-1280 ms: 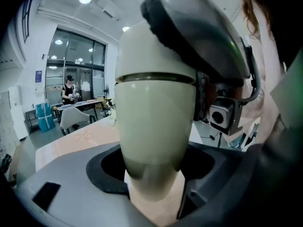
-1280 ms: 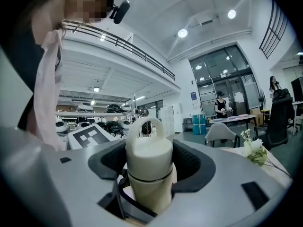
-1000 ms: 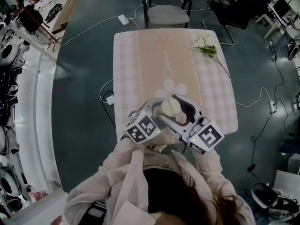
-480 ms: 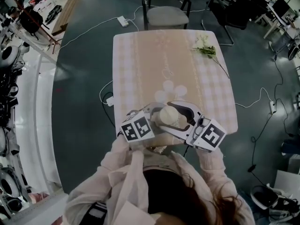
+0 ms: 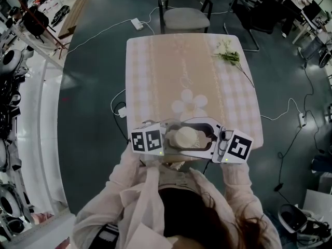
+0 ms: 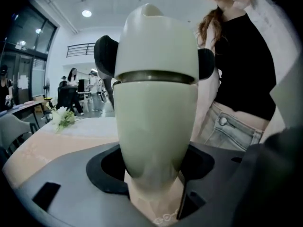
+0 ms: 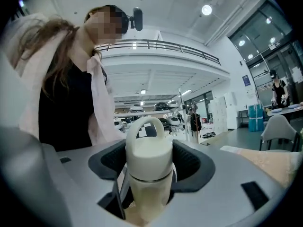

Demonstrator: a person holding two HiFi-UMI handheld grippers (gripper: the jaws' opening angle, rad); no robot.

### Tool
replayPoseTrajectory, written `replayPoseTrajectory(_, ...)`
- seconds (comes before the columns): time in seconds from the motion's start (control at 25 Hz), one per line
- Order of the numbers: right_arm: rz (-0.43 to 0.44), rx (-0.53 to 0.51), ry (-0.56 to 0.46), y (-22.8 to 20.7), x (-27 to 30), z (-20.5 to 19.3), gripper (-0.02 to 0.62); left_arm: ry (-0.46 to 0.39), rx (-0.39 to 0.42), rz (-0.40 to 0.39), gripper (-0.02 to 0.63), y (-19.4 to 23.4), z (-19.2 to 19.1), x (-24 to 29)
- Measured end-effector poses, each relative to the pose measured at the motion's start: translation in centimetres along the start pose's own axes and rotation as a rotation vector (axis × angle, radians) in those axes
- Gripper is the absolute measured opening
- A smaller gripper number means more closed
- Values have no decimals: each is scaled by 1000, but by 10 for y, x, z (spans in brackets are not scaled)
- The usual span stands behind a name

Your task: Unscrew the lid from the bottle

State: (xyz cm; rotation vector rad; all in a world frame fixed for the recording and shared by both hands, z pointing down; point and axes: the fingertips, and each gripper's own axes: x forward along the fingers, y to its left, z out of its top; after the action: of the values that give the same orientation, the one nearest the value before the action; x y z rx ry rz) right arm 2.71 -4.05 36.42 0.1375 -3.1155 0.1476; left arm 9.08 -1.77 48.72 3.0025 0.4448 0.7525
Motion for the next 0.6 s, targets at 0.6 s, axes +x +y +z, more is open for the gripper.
replayPoseTrajectory(0.6, -136, -2, -87, -16, -13, 11, 328, -47, -58, 152, 316, 26, 3, -7)
